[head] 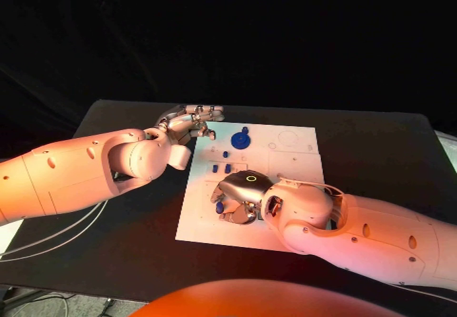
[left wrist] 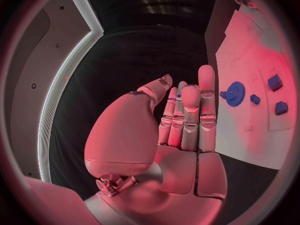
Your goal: Assemble the parts on the task board
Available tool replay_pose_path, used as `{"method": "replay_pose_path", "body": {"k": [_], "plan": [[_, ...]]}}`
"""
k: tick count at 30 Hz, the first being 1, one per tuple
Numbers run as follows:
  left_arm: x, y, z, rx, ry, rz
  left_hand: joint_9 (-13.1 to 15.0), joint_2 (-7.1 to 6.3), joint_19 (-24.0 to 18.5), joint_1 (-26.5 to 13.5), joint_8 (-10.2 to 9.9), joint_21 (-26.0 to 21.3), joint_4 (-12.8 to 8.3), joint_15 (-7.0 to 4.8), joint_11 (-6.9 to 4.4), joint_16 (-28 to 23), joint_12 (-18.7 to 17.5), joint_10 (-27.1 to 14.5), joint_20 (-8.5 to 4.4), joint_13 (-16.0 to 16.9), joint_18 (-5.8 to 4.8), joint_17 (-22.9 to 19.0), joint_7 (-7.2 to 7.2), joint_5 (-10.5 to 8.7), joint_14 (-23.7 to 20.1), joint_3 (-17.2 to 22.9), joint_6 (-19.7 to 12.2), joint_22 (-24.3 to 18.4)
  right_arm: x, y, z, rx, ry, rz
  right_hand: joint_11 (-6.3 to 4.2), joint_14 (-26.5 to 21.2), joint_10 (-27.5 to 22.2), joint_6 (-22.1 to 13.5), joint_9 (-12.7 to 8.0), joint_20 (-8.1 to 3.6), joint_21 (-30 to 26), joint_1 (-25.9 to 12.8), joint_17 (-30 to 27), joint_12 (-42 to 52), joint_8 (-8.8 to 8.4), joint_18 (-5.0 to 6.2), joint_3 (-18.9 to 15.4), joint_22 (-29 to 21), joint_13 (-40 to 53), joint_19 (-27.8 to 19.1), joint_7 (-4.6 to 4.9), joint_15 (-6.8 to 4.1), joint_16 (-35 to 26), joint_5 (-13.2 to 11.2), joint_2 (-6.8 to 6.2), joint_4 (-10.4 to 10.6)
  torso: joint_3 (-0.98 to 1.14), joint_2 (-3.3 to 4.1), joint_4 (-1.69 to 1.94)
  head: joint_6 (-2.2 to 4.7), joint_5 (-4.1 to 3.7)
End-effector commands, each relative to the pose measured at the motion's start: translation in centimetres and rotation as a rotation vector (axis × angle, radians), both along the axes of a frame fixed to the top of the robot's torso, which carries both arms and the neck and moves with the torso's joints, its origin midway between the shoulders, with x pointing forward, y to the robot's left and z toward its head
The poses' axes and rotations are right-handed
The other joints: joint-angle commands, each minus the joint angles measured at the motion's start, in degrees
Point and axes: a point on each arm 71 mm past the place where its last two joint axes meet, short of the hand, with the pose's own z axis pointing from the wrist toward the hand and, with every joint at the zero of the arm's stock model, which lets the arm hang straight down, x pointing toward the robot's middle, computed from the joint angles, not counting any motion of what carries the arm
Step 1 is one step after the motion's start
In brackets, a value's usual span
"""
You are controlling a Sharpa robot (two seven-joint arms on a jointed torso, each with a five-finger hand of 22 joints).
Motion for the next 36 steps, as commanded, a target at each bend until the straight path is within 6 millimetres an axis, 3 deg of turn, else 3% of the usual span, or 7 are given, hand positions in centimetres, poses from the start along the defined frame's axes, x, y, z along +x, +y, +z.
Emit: {"method": "replay_pose_path", "body": {"k": [1, 13, 22, 25, 28, 31, 36], "plan": [[0.0, -0.2, 0.1, -0.009, -0.003, -0.018, -0.01, 0.45, -0.17, 0.29, -0.09, -0.19, -0.01, -0.07, 0.18, -0.07, 0.39, -0.39, 0.30, 0.08, 1.09, -0.05, 0.05, 0.00, -0.49, -0.44, -0.52, -0.05, 0.2, -0.3, 0.4, 0.056, -0.028, -0.018, 0.21, 1.20, -1.45, -1.37, 0.09, 0.54, -0.39, 0.81, -0.21, 0.40, -0.08, 1.04, -1.98, -0.53, 0.08, -0.11, 0.11, 0.33, -0.17, 0.38, -0.07, 0.13, 0.05, 0.00, -0.01, 0.13, -0.13], [0.0, 0.2, -0.1, -0.005, -0.002, -0.010, -0.02, 0.44, -0.17, 0.28, -0.09, -0.21, -0.01, -0.06, 0.20, -0.09, 0.41, -0.43, 0.30, 0.07, 1.09, -0.12, 0.06, -0.01, -0.52, -0.49, -0.55, -0.06, 0.3, -7.1, 4.2, 0.212, -0.022, -0.128, -0.80, 1.01, 2.44, 1.47, 0.44, 0.23, -0.05, 3.67, -1.16, 4.35, 0.40, 1.01, -4.36, -0.18, 0.45, 0.22, -0.77, -0.35, -0.54, 1.87, 2.25, -0.13, 0.02, -0.16, -0.35, 0.95, -1.05], [0.0, 0.1, -0.1, -0.007, -0.004, -0.011, -0.02, 0.45, -0.16, 0.28, -0.08, -0.22, -0.01, -0.06, 0.20, -0.07, 0.43, -0.44, 0.30, 0.08, 1.09, -0.10, 0.06, -0.01, -0.51, -0.51, -0.56, -0.07, 2.1, -16.4, 5.5, 0.195, 0.098, -0.475, -4.08, 2.92, 20.78, 5.06, 0.66, -1.90, 5.04, 0.48, 6.49, 13.56, 1.28, -0.38, -5.23, 8.07, 4.72, 3.55, -2.18, -2.78, 4.80, 3.78, 1.60, 2.35, -0.28, -0.46, -1.23, 2.11, -3.24], [0.0, 0.0, 0.0, -0.008, -0.004, -0.014, -0.01, 0.47, -0.16, 0.30, -0.07, -0.23, -0.02, -0.06, 0.19, -0.04, 0.46, -0.46, 0.31, 0.08, 1.09, -0.07, 0.06, 0.00, -0.51, -0.54, -0.56, -0.08, 1.9, -18.4, 5.0, 0.152, 0.134, -0.571, -5.32, 3.25, 25.56, 5.87, 0.75, -3.38, 6.78, -3.16, 8.34, 24.42, 1.82, -0.89, -8.49, 10.69, 15.11, 4.56, -3.37, -3.96, 6.29, 7.04, 0.41, 4.87, -0.29, -0.46, -1.58, 2.34, -3.66], [0.0, 0.0, 0.0, -0.009, -0.004, -0.016, -0.01, 0.47, -0.16, 0.30, -0.07, -0.23, -0.02, -0.06, 0.19, -0.04, 0.46, -0.46, 0.31, 0.08, 1.09, -0.07, 0.06, 0.00, -0.51, -0.54, -0.56, -0.08, 1.4, -19.6, 4.4, 0.097, 0.162, -0.635, -5.85, 3.58, 25.80, 6.30, 1.03, -3.63, 8.54, -4.88, 11.54, 48.99, 2.46, -1.51, -12.47, 13.53, 42.44, 5.35, -4.02, -4.71, 8.53, 11.88, 1.05, 7.56, -0.31, -0.49, -1.83, 2.41, -3.99], [0.0, -0.1, 0.0, -0.010, -0.004, -0.017, -0.01, 0.47, -0.16, 0.30, -0.07, -0.23, -0.02, -0.06, 0.19, -0.04, 0.46, -0.46, 0.31, 0.08, 1.09, -0.07, 0.06, 0.00, -0.51, -0.54, -0.56, -0.08, 1.1, -20.2, 4.0, 0.049, 0.168, -0.665, -5.82, 3.71, 24.10, 6.42, 1.53, -3.81, 9.30, -3.94, 13.94, 62.12, 3.26, -1.47, -16.04, 14.71, 57.94, 5.35, -3.82, -4.45, 10.12, 12.06, 3.28, 9.74, -0.38, -0.52, -1.95, 2.53, -4.16], [-0.1, -0.1, 0.0, -0.010, -0.004, -0.017, -0.01, 0.47, -0.16, 0.30, -0.07, -0.23, -0.02, -0.06, 0.19, -0.04, 0.46, -0.46, 0.31, 0.08, 1.09, -0.07, 0.06, 0.00, -0.51, -0.54, -0.56, -0.08, 0.6, -20.6, 3.1, -0.028, 0.182, -0.685, -5.67, 3.91, 24.89, 6.87, 2.19, -3.71, 9.73, -4.84, 15.74, 66.83, 4.09, -1.60, -19.53, 15.43, 64.25, 5.47, -4.08, -4.18, 11.14, 11.61, 3.40, 11.84, -0.44, -0.53, -1.93, 2.66, -4.26]]}}
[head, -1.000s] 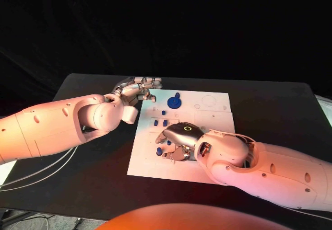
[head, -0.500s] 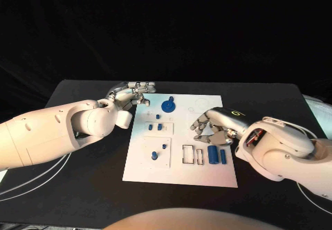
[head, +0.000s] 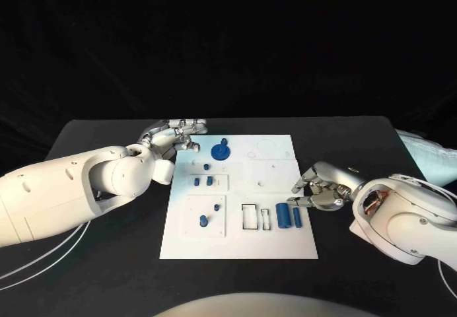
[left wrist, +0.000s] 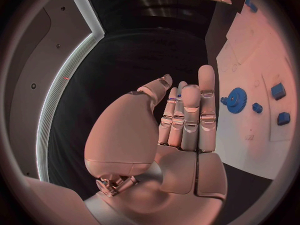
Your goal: Assemble the parts on the task board
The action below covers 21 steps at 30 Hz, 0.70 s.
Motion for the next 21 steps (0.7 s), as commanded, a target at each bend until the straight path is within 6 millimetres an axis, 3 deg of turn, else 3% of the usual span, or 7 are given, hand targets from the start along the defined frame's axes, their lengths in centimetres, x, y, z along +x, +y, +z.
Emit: {"method": "replay_pose_path", "body": {"k": [1, 21], "plan": [[-0.1, -0.2, 0.1, -0.012, -0.009, -0.018, -0.01, 0.47, -0.16, 0.30, -0.07, -0.23, -0.02, -0.07, -0.02, -0.04, 0.21, -0.25, 0.30, 0.08, 1.09, -0.01, -0.14, 0.00, -0.50, -0.22, -0.36, -0.09, -0.4, -0.3, -0.9, -0.086, 0.062, -0.042, 0.22, 4.00, 0.21, 0.25, 0.27, -0.16, 0.31, -0.35, 2.37, 0.82, 0.31, -0.69, -1.43, 0.16, 1.41, 0.29, 0.01, 0.45, 0.41, -0.18, 0.48, 0.82, -0.01, 0.02, -0.15, 0.11, -0.10], [-0.1, -0.1, 0.1, -0.012, -0.008, -0.020, 0.00, 0.50, -0.16, 0.28, -0.03, -0.26, 0.00, -0.06, -0.02, -0.01, 0.30, -0.26, 0.31, 0.09, 1.09, -0.04, -0.15, -0.01, -0.51, -0.31, -0.35, -0.11, -0.6, 1.9, -2.8, -0.141, 0.060, 0.021, 0.12, 4.09, 0.68, 0.55, 0.98, -0.13, 0.80, -0.01, 3.20, 2.42, 1.17, -0.85, -4.03, 1.10, 4.22, 0.49, -0.16, 0.39, 0.89, 0.88, 1.27, 2.48, 0.05, 0.04, -0.20, -0.19, -0.28]]}}
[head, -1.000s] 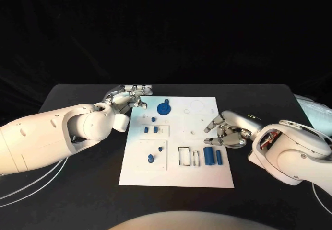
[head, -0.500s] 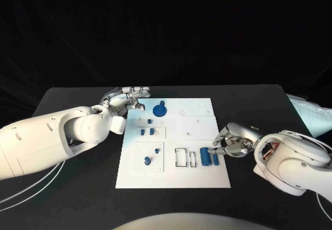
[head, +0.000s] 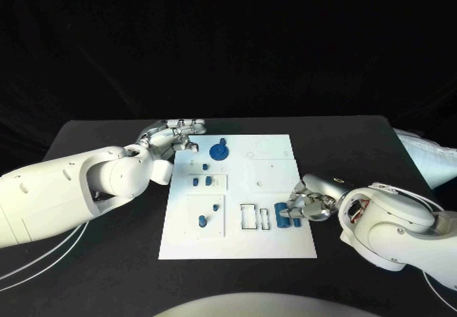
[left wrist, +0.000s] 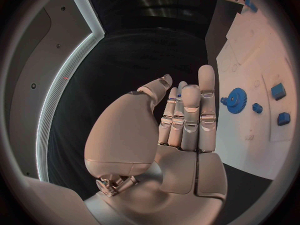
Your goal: Assemble the parts on the task board
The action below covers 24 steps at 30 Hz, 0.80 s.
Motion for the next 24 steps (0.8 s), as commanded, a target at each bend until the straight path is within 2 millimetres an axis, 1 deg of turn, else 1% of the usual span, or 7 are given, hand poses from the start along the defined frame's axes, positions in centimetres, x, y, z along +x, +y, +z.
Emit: {"method": "replay_pose_path", "body": {"k": [1, 5, 10, 15, 19, 22, 24], "plan": [[-0.1, -0.3, 0.1, -0.013, -0.008, -0.022, 0.00, 0.50, -0.16, 0.28, -0.03, -0.27, 0.00, -0.06, -0.02, -0.01, 0.30, -0.27, 0.31, 0.09, 1.09, -0.04, -0.14, -0.01, -0.51, -0.32, -0.36, -0.05, 0.0, 0.2, -0.5, -0.047, 0.006, 0.020, -0.09, 4.10, 0.46, 0.36, 0.09, 0.06, 0.14, 0.13, 3.21, 0.22, 0.24, -0.86, -0.33, 0.11, 0.11, 0.30, 0.02, 0.38, 0.34, 0.30, 0.67, 0.01, 0.04, 0.02, -0.04, -0.21, -0.01], [-0.1, -0.3, 0.1, -0.014, -0.007, -0.023, 0.00, 0.50, -0.16, 0.28, -0.03, -0.27, 0.00, -0.06, -0.02, -0.01, 0.30, -0.27, 0.31, 0.09, 1.09, -0.04, -0.14, -0.01, -0.51, -0.32, -0.36, -0.05, 0.0, 0.8, -1.2, -0.051, 0.029, 0.030, -0.11, 4.10, 0.47, 0.39, 0.16, 0.05, 0.21, 0.30, 3.26, 0.27, 0.32, -0.89, -0.48, 0.23, 0.26, 0.33, 0.00, 0.37, 0.37, 0.45, 0.78, 0.07, 0.06, 0.06, 0.07, -0.36, 0.01], [-0.1, -0.3, 0.1, -0.014, -0.007, -0.024, 0.00, 0.50, -0.16, 0.28, -0.03, -0.27, 0.00, -0.06, -0.02, -0.01, 0.30, -0.27, 0.31, 0.09, 1.09, -0.04, -0.14, -0.01, -0.51, -0.32, -0.36, -0.05, 0.0, 1.4, -2.0, -0.054, 0.049, 0.039, -0.13, 4.09, 0.47, 0.42, 0.23, 0.04, 0.19, 0.53, 3.26, 0.31, 0.41, -0.88, -0.62, 0.21, 0.40, 0.31, -0.02, 0.35, 0.37, 0.64, 0.93, 0.11, 0.00, 0.05, 0.11, -0.47, 0.14], [-0.1, -0.2, 0.1, -0.013, -0.006, -0.023, 0.00, 0.50, -0.16, 0.28, -0.03, -0.27, 0.00, -0.06, -0.02, -0.01, 0.30, -0.27, 0.31, 0.09, 1.09, -0.04, -0.14, -0.01, -0.51, -0.32, -0.36, -0.05, 0.1, 1.7, -2.5, -0.052, 0.056, 0.038, -0.19, 4.06, 0.49, 0.56, 0.41, 0.01, 0.22, 1.15, 3.22, 0.38, 0.65, -0.88, -0.86, 0.25, 0.72, 0.28, -0.08, 0.31, 0.36, 1.17, 1.37, 0.12, -0.02, 0.02, 0.01, -0.55, 0.24], [-0.1, -0.2, 0.1, -0.013, -0.006, -0.023, 0.00, 0.50, -0.16, 0.28, -0.03, -0.27, 0.00, -0.06, -0.02, -0.01, 0.30, -0.27, 0.31, 0.09, 1.09, -0.04, -0.14, -0.01, -0.51, -0.32, -0.36, -0.05, 0.3, 1.6, -2.5, -0.023, 0.031, 0.012, -0.35, 4.06, 0.86, 1.06, 0.80, -0.10, 0.27, 2.24, 3.29, 0.88, 1.17, -0.89, -0.96, 0.35, 1.65, 0.27, -0.26, 0.19, 0.40, 2.23, 2.66, 0.15, -0.04, -0.02, -0.03, -0.61, 0.31], [-0.1, -0.2, 0.1, -0.013, -0.006, -0.023, 0.00, 0.50, -0.16, 0.28, -0.03, -0.27, 0.00, -0.06, -0.02, -0.01, 0.30, -0.27, 0.31, 0.09, 1.09, -0.04, -0.14, -0.01, -0.51, -0.32, -0.36, -0.05, 0.3, 1.5, -2.1, 0.052, -0.007, -0.029, -0.64, 4.17, 1.73, 1.85, 1.21, -0.27, 0.66, 3.35, 3.88, 2.11, 1.72, -1.01, -0.65, 1.10, 3.12, 0.52, -0.58, -0.03, 0.70, 4.71, 3.87, -0.04, -0.04, -0.02, 0.03, -0.67, 0.19], [-0.1, -0.1, 0.1, -0.013, -0.006, -0.022, 0.00, 0.50, -0.16, 0.28, -0.03, -0.27, 0.00, -0.06, -0.02, -0.01, 0.30, -0.27, 0.31, 0.09, 1.09, -0.04, -0.14, -0.01, -0.51, -0.32, -0.36, -0.05, 0.2, 1.4, -1.8, 0.110, -0.025, -0.057, -0.83, 4.21, 1.99, 2.28, 1.42, -0.38, 0.79, 3.86, 4.12, 2.39, 2.01, -1.06, -0.48, 1.33, 3.52, 0.60, -0.80, -0.19, 0.82, 5.65, 4.48, -0.14, 0.00, -0.02, 0.00, -0.62, 0.18]]}}
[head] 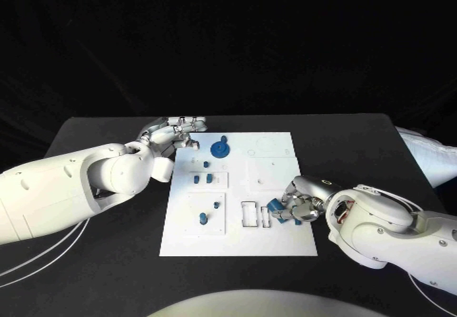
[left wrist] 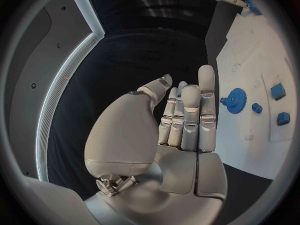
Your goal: Assemble the parts on the task board
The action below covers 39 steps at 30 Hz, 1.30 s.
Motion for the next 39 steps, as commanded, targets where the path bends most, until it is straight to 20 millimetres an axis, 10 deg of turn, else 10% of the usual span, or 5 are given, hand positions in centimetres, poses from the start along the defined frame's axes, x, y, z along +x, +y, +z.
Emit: {"method": "replay_pose_path", "body": {"k": [1, 18, 39], "plan": [[-0.1, -0.2, 0.1, -0.011, -0.007, -0.019, 0.00, 0.50, -0.16, 0.28, -0.03, -0.27, 0.00, -0.06, -0.02, -0.01, 0.30, -0.27, 0.31, 0.09, 1.09, -0.05, -0.14, -0.01, -0.51, -0.32, -0.36, -0.06, -0.1, -0.4, 0.3, 0.113, -0.035, -0.072, -0.27, 4.20, 0.53, 0.73, 0.76, -0.10, 0.35, 0.84, 4.17, 0.21, 0.93, -1.07, 0.26, 0.21, 0.31, 0.30, -0.25, -0.25, 0.28, 1.10, 1.47, -0.42, 0.03, -0.06, -0.03, 0.09, -0.02], [-0.1, -0.3, 0.0, -0.012, -0.003, -0.023, 0.00, 0.50, -0.16, 0.28, -0.03, -0.27, 0.00, -0.06, -0.02, -0.01, 0.30, -0.27, 0.31, 0.09, 1.09, -0.05, -0.14, -0.01, -0.51, -0.32, -0.36, -0.06, -1.3, 1.8, 1.2, 0.298, 0.115, -0.102, -0.36, 4.23, 0.83, 0.67, 1.52, -0.31, 0.60, -1.21, 4.50, -0.07, 1.03, -1.16, -1.54, 0.64, 1.00, 0.40, -0.33, -0.38, 0.45, 5.39, 2.21, 1.84, -0.07, -0.05, 0.10, 0.26, -0.10], [-0.1, -0.4, 0.0, -0.013, -0.001, -0.028, 0.00, 0.60, -0.16, 0.25, 0.03, -0.34, 0.05, -0.05, -0.01, -0.02, 0.45, -0.38, 0.33, 0.10, 1.09, -0.22, -0.14, 0.00, -0.60, -0.49, -0.41, -0.12, -1.0, 4.2, -0.1, 0.149, 0.162, 0.005, -0.80, 4.18, 0.78, 1.91, 2.70, -0.47, 0.61, -5.57, 4.34, -1.08, 1.93, -1.14, -4.16, 0.72, 0.97, 0.34, -0.97, -0.67, 0.35, 3.43, 4.04, 2.19, 0.00, -0.02, 0.03, -0.05, 0.36]]}}
